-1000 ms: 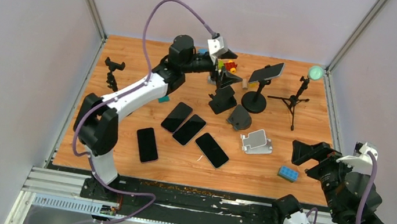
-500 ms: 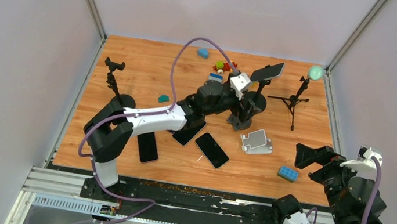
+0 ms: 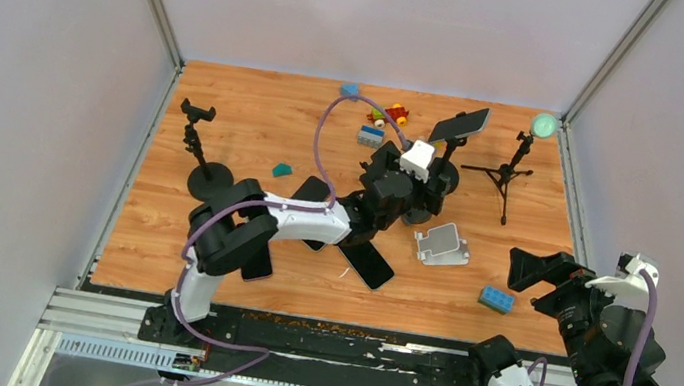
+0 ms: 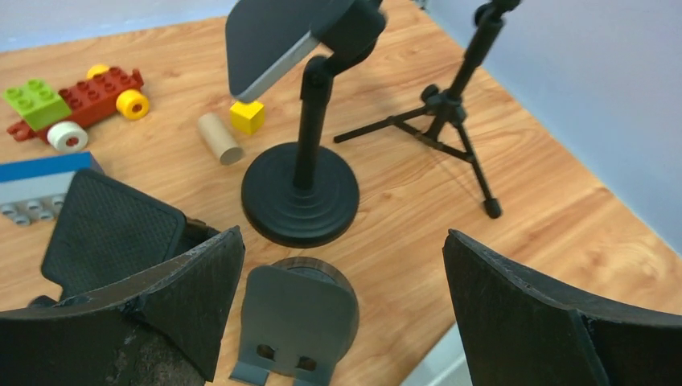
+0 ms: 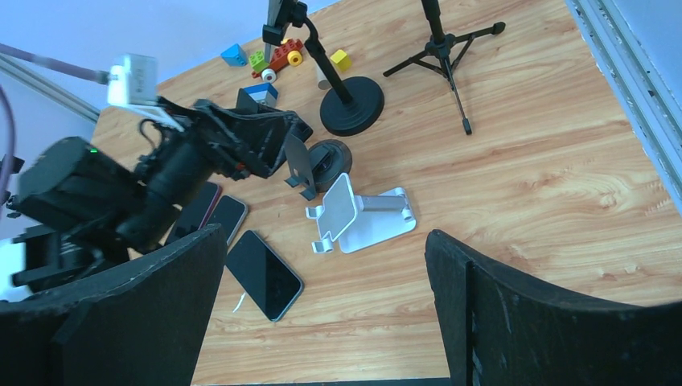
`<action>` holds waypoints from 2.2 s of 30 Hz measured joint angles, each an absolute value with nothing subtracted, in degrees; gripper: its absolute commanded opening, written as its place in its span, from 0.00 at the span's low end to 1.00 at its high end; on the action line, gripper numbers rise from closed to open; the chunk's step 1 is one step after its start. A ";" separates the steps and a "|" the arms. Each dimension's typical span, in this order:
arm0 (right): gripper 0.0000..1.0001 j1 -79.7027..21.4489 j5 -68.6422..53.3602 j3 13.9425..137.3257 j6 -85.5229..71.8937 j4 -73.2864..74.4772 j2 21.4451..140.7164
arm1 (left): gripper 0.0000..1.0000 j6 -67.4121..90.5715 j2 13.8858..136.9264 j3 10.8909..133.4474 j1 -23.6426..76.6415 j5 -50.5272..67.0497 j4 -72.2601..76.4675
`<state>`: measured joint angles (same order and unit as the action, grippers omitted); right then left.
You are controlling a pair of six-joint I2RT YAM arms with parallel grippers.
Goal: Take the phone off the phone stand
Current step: Pick up the phone stand with the phone at the center of the board.
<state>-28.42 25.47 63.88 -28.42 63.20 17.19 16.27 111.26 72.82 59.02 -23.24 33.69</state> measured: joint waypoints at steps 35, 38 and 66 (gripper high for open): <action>0.96 -28.42 22.79 64.23 -27.73 64.01 17.19 | 0.76 12.05 138.50 93.78 59.37 -35.62 52.12; 0.97 -28.42 22.81 64.23 -27.46 64.01 17.19 | 0.76 11.62 139.72 95.48 59.13 -35.64 52.05; 0.99 -28.42 22.83 64.07 -25.34 64.05 18.98 | 0.59 9.78 146.85 106.59 56.77 -36.53 48.71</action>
